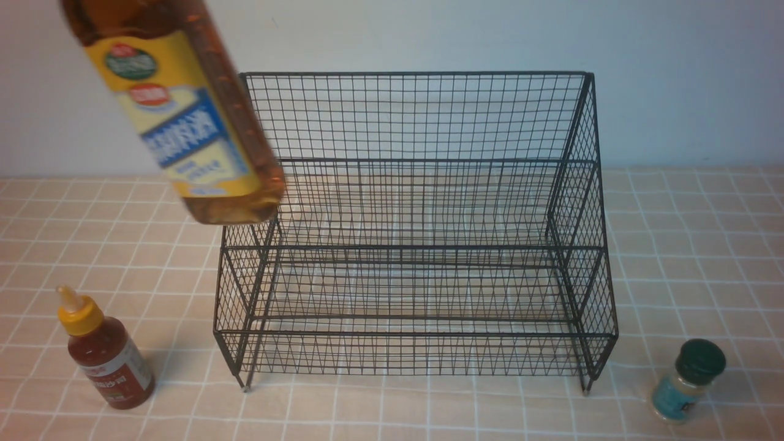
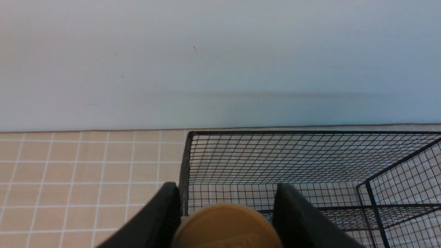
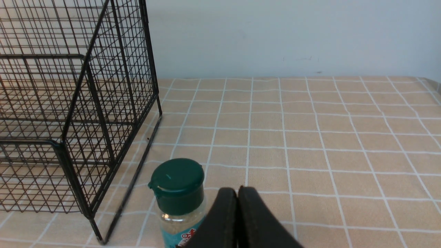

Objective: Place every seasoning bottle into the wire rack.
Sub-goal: Use the left arm to put the condiment bottle back on the shelf

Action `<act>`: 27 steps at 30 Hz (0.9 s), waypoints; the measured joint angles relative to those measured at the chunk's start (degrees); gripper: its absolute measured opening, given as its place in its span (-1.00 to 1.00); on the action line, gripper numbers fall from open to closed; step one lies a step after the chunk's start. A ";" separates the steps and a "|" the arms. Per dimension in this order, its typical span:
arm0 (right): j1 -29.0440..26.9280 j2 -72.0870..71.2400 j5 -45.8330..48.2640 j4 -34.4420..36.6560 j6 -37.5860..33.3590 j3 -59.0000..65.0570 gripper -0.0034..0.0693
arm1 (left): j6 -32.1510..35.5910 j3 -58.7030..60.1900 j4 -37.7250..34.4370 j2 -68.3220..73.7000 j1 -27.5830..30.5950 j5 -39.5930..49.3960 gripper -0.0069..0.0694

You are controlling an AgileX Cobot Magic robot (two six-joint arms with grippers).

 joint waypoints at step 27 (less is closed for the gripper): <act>0.00 0.00 0.00 0.00 0.00 0.00 -0.94 | -4.13 1.05 3.02 17.89 -5.40 1.41 0.00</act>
